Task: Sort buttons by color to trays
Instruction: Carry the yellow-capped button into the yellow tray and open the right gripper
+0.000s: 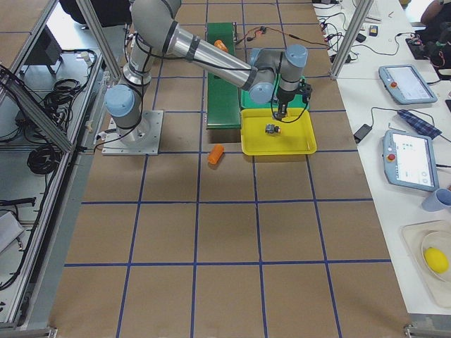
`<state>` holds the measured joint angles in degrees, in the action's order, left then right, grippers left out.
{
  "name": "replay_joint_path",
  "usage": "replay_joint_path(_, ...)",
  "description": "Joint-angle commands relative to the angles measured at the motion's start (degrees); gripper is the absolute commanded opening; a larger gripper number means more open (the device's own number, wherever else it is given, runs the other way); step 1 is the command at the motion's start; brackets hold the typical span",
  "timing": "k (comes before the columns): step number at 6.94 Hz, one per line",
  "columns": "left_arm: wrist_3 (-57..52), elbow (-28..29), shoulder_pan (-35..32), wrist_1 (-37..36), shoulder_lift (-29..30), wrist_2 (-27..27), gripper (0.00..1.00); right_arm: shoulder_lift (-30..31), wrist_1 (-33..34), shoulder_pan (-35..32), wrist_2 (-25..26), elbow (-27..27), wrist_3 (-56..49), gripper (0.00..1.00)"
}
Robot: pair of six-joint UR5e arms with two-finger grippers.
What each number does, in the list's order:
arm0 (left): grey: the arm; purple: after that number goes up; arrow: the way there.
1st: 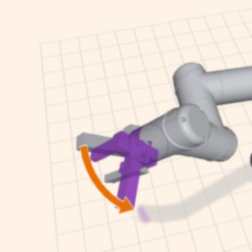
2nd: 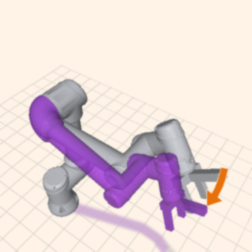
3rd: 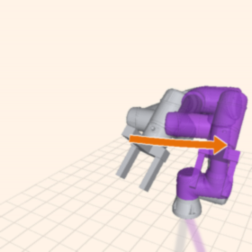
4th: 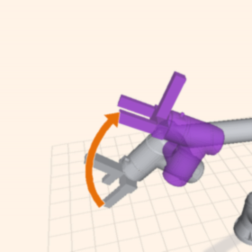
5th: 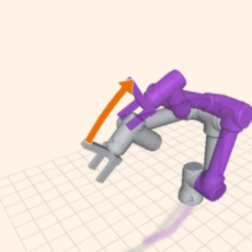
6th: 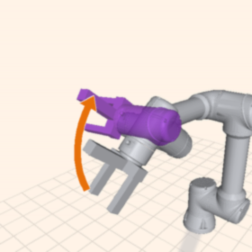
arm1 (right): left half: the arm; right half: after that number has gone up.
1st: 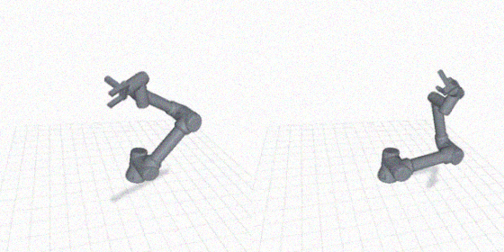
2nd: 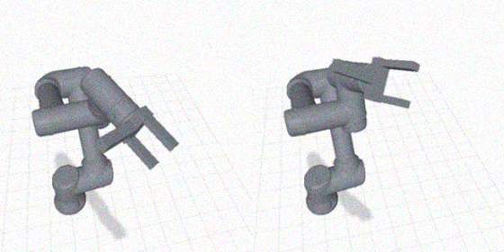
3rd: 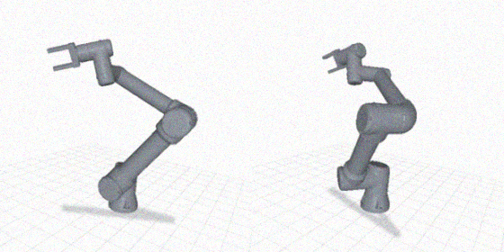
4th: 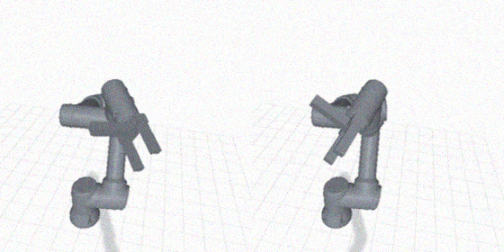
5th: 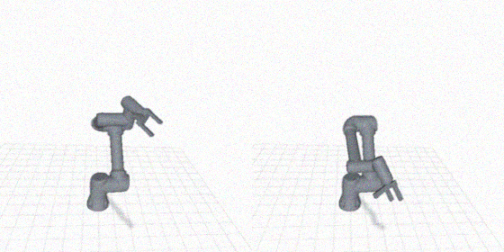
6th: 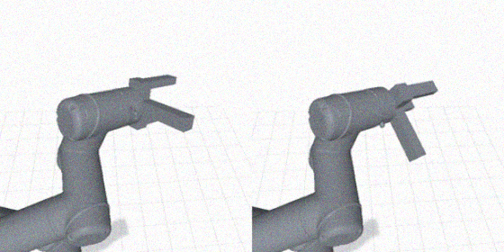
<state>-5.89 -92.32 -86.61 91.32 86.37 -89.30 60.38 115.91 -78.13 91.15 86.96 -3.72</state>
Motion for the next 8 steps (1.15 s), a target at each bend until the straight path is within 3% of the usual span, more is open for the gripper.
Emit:
replay_joint_path(1, 0.0, 0.04, -0.05, 0.0, 0.03, 0.0, 1.0, -0.26, -0.51, 0.52, -0.09, 0.14, -1.02, 1.0)
replay_joint_path(3, 0.0, -0.14, -0.05, 0.0, -0.15, 0.0, 1.0, 3.84, -3.73, 0.52, -0.62, 0.23, -1.02, 1.0)
replay_joint_path(4, 0.0, -0.14, -0.05, 0.0, -0.15, 0.0, 1.0, 8.92, -9.07, -0.09, -2.45, 0.84, -1.02, 1.0)
replay_joint_path(5, 0.0, -0.23, 0.03, 0.0, -0.15, 0.0, 1.0, 14.1, -16.35, -0.27, -7.69, 2.06, -0.24, 1.0)
replay_joint_path(6, 0.0, -0.23, -0.05, 0.0, -0.15, 0.0, 1.0, 19.81, -19.73, -0.79, -8.35, 3.64, -0.23, 1.0)
replay_joint_path(8, 0.0, 0.03, -0.05, -0.09, -0.24, 0.0, 1.0, 28.79, -22.4, -8.05, -8.44, 11.43, 0.29, 1.0)
